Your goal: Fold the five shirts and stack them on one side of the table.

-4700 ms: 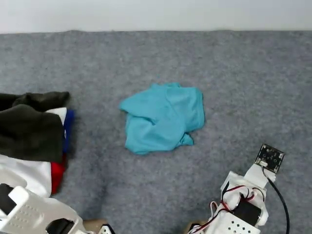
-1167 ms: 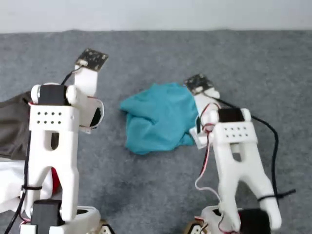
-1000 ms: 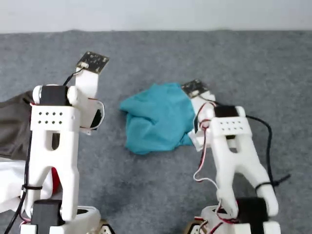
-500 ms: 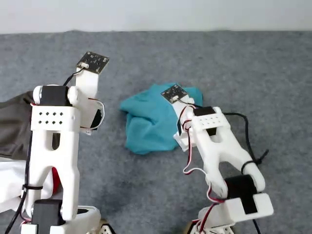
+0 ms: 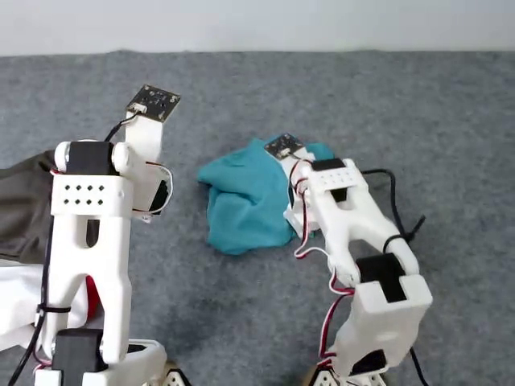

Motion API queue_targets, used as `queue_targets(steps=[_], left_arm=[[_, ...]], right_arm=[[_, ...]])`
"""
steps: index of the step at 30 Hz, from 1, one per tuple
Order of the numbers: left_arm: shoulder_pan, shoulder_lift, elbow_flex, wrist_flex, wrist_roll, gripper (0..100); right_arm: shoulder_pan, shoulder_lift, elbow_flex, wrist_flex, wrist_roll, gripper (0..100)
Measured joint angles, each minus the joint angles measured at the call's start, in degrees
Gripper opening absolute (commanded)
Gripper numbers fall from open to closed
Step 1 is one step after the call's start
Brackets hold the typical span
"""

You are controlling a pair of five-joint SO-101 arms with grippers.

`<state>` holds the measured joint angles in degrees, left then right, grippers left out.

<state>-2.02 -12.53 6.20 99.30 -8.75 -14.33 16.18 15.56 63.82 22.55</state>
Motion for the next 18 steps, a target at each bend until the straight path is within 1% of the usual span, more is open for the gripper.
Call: queue_targets(steps=[8, 11, 18], left_arm=[[0.00, 0.00, 0.00, 0.00, 0.00, 2], [0.00, 0.00, 0.00, 0.00, 0.00, 2], [0.00, 0.00, 0.00, 0.00, 0.00, 2]], right_arm=[[-0.18, -1.14, -12.13, 15.38, 0.00, 1.0], [0.35, -5.80, -17.14, 20.04, 0.00, 1.0], [1.05, -17.41, -31.56, 27.87, 4.31, 1.0]])
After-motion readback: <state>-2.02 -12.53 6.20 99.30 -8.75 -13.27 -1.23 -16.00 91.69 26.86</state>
